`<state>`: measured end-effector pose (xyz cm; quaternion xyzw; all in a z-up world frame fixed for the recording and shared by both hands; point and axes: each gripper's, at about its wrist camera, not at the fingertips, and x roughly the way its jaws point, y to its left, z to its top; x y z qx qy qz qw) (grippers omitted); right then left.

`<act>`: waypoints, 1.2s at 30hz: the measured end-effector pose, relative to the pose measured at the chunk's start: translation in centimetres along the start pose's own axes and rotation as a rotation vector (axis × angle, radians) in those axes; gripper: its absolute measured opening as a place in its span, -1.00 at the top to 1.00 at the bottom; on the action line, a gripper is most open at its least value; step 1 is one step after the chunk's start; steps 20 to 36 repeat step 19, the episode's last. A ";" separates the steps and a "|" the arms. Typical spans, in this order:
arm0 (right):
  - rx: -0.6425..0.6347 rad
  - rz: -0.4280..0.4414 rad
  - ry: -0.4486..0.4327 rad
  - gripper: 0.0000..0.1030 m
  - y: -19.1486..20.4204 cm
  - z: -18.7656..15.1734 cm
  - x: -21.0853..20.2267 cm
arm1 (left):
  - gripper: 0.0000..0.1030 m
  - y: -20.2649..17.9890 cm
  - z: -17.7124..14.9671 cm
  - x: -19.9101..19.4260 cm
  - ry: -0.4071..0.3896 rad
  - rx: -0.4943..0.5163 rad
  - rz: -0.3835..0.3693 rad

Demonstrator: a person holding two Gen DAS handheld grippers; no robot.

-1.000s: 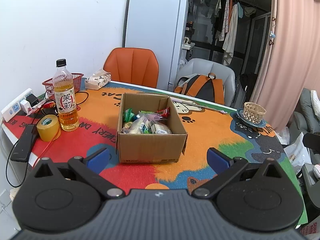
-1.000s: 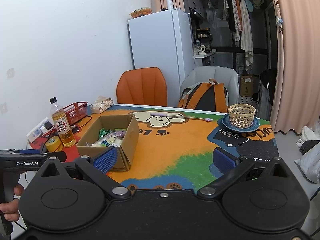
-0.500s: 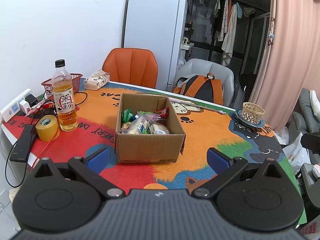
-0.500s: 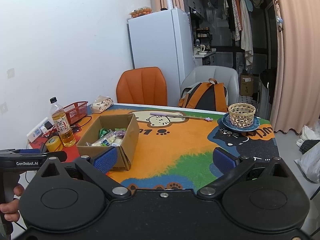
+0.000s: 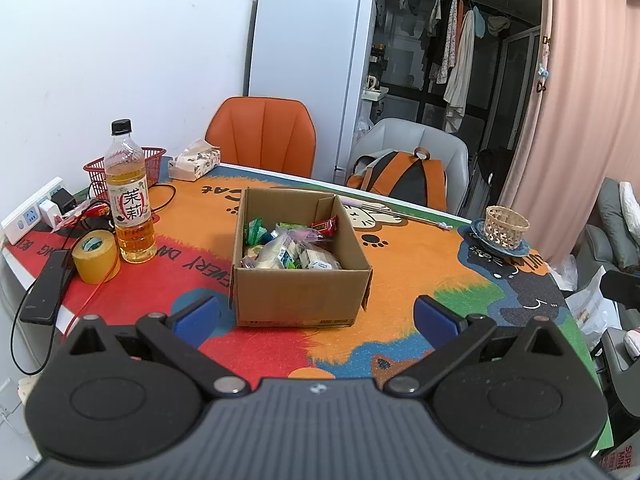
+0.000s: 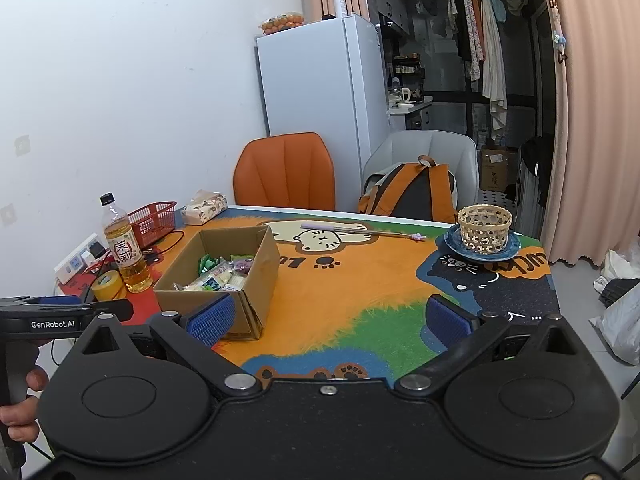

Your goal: Organize snacks

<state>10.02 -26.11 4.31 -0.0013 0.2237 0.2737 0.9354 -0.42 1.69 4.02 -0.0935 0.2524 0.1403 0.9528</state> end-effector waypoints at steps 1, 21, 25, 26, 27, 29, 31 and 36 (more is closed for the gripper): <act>0.001 0.001 0.000 -1.00 -0.1 -0.1 0.0 | -1.00 0.0 0.0 0.0 0.001 0.000 -0.001; 0.000 0.003 0.008 -1.00 -0.2 -0.2 0.1 | -1.00 0.1 0.0 0.0 -0.007 0.003 -0.004; 0.000 0.003 0.008 -1.00 -0.2 -0.2 0.1 | -1.00 0.1 0.0 0.0 -0.007 0.003 -0.004; 0.000 0.003 0.008 -1.00 -0.2 -0.2 0.1 | -1.00 0.1 0.0 0.0 -0.007 0.003 -0.004; 0.000 0.003 0.008 -1.00 -0.2 -0.2 0.1 | -1.00 0.1 0.0 0.0 -0.007 0.003 -0.004; 0.000 0.003 0.008 -1.00 -0.2 -0.2 0.1 | -1.00 0.1 0.0 0.0 -0.007 0.003 -0.004; 0.000 0.003 0.008 -1.00 -0.2 -0.2 0.1 | -1.00 0.1 0.0 0.0 -0.007 0.003 -0.004; 0.000 0.003 0.008 -1.00 -0.2 -0.2 0.1 | -1.00 0.1 0.0 0.0 -0.007 0.003 -0.004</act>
